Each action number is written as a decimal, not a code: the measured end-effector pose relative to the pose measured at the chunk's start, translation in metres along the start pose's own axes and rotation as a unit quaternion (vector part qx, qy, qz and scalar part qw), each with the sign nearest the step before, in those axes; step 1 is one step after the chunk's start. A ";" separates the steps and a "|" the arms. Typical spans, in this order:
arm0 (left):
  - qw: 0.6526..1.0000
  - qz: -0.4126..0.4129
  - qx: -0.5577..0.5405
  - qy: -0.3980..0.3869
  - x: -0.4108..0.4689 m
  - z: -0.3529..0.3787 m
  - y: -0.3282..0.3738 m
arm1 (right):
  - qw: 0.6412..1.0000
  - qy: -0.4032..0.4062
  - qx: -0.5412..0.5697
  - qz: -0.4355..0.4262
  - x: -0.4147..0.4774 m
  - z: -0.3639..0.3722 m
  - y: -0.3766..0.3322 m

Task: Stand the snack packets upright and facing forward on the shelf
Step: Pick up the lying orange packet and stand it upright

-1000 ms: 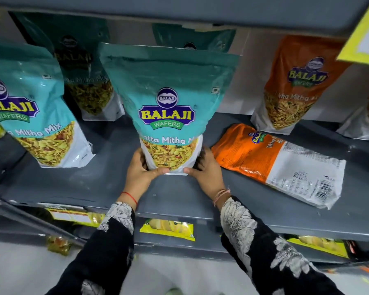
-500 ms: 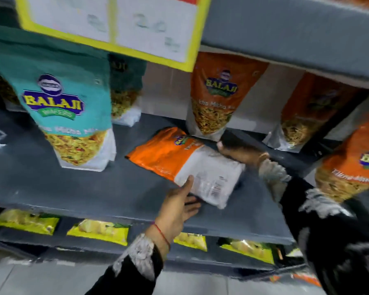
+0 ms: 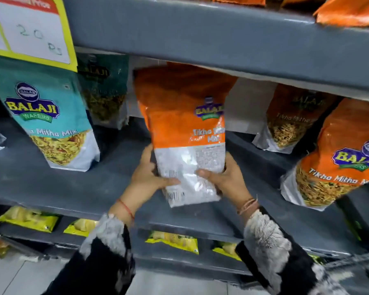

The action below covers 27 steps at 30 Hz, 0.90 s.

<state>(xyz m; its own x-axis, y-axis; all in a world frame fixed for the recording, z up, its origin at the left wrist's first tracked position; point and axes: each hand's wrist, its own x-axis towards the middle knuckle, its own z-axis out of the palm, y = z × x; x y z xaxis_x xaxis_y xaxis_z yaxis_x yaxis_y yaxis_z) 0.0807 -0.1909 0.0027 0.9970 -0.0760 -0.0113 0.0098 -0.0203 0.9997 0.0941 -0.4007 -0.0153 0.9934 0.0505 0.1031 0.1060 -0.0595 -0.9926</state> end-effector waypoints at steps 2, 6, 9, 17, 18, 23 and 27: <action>0.999 0.023 0.030 -0.033 0.034 -0.001 0.001 | 0.997 0.064 -0.015 -0.033 0.011 0.005 0.006; 0.992 0.016 0.102 -0.077 0.077 -0.006 -0.022 | 0.988 0.146 -0.039 -0.033 0.020 0.020 0.035; 0.991 0.011 0.110 -0.080 0.082 -0.012 -0.039 | 0.981 0.181 -0.059 -0.041 0.017 0.030 0.041; 0.986 0.027 0.136 0.093 0.019 0.023 -0.040 | 0.941 0.246 -0.227 -0.046 -0.042 0.107 0.039; 0.981 0.027 0.143 0.131 0.001 0.034 -0.040 | 0.940 0.246 -0.233 -0.031 -0.042 0.114 0.041; 0.981 0.120 0.084 0.124 -0.052 0.044 -0.036 | 0.960 0.214 -0.177 0.020 -0.022 0.078 0.034; 0.991 0.071 0.045 0.104 0.013 0.002 -0.043 | 0.995 0.044 -0.048 0.076 0.001 0.021 0.031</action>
<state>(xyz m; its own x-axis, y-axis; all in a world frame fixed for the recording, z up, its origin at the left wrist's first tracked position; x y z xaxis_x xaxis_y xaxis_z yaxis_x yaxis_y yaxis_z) 0.0934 -0.1928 -0.0402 0.9820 0.1228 0.1434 -0.1297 -0.1134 0.9851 0.0976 -0.3820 -0.0477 0.9979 -0.0535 -0.0377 -0.0456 -0.1545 -0.9869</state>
